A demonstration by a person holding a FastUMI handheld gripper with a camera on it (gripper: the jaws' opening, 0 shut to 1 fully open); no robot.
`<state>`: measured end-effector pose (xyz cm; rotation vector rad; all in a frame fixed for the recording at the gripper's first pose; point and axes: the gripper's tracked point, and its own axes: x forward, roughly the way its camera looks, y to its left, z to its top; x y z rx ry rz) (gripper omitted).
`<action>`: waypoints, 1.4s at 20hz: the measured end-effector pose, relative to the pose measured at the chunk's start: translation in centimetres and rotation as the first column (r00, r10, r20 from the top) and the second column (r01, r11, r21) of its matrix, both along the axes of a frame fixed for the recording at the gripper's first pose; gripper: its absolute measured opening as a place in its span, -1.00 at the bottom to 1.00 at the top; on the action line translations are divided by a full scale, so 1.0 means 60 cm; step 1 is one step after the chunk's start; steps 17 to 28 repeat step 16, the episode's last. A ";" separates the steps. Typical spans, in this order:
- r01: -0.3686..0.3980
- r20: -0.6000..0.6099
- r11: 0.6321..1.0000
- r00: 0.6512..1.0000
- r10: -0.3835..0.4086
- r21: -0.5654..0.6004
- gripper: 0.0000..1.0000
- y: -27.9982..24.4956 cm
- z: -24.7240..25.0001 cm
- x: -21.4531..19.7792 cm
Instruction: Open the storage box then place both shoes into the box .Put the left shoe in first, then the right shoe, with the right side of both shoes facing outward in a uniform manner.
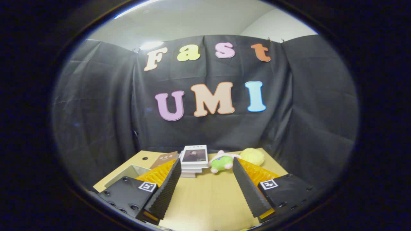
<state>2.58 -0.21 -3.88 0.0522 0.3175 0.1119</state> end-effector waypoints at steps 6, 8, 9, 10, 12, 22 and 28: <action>0.055 0.127 0.998 0.991 -0.051 -0.027 1.00 -0.097 0.041 0.000; 0.053 0.154 0.998 0.987 -0.047 -0.035 1.00 -0.111 0.053 0.001; 0.055 0.170 0.998 0.984 -0.047 -0.038 1.00 -0.124 0.058 -0.003; 0.047 0.177 0.998 0.983 -0.039 -0.041 1.00 -0.127 0.061 -0.002; 0.037 0.196 0.998 0.980 -0.028 -0.044 1.00 -0.127 0.064 0.007; 0.034 0.220 0.999 0.975 -0.028 -0.021 1.00 -0.128 0.078 0.019; 0.034 0.220 0.999 0.975 -0.028 -0.021 1.00 -0.128 0.078 0.019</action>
